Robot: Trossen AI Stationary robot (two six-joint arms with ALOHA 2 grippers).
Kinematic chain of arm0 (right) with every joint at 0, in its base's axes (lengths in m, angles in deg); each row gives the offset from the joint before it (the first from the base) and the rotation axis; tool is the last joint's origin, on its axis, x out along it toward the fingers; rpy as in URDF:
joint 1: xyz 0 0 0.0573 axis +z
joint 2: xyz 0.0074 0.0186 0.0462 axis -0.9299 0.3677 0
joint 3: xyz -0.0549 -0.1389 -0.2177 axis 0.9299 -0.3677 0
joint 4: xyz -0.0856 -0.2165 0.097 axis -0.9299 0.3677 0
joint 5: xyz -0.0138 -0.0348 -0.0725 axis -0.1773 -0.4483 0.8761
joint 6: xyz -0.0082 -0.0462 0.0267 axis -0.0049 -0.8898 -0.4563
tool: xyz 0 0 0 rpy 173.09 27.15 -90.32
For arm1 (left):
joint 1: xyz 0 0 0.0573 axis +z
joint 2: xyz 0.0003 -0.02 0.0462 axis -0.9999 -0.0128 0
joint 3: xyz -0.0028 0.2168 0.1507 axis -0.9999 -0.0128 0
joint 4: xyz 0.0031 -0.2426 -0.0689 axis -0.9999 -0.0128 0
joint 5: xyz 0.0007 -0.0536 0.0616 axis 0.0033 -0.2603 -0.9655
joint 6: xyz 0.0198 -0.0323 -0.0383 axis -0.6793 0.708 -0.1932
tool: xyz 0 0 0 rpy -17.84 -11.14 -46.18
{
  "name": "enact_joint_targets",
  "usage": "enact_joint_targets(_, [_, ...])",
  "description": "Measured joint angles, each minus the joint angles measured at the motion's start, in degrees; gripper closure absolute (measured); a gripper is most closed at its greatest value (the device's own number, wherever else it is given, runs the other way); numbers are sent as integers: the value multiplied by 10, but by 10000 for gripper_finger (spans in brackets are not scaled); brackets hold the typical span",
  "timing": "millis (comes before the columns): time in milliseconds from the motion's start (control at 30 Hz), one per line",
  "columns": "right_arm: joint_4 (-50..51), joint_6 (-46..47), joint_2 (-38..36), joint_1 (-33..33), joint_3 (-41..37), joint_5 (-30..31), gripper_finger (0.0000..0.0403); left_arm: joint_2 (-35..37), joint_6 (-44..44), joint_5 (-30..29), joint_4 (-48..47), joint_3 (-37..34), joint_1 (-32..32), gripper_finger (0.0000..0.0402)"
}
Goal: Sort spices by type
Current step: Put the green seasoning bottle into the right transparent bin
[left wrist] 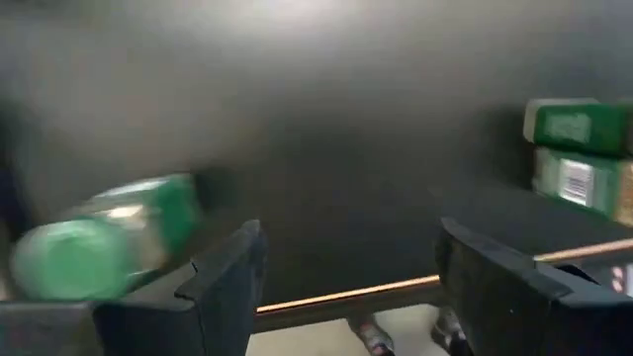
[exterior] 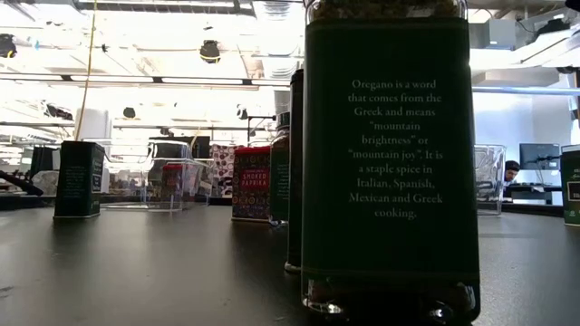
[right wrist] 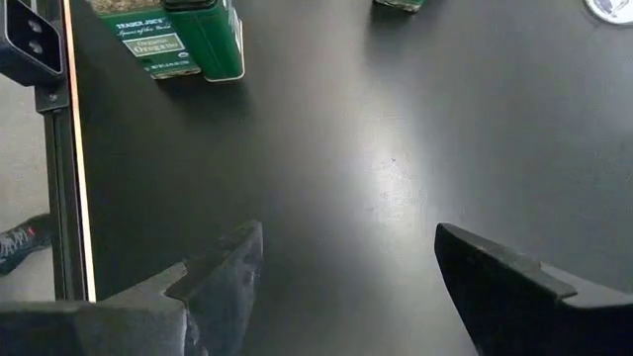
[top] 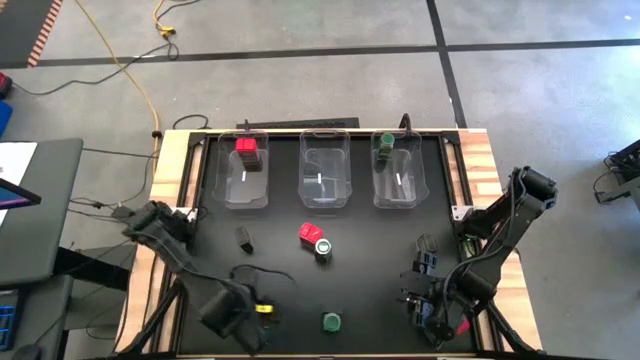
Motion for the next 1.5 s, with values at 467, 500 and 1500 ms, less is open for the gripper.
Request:
enact_joint_targets(467, [-38,14,0,-39,0,-7,77,78,-178,59,-57,-63,-54,125])
enact_joint_targets(500, [-43,21,0,-44,0,-7,77,83,-203,59,-56,-75,-55,125])
enact_joint_targets(1500, [-68,207,0,-124,0,-7,77,267,-499,57,200,-358,-80,125])
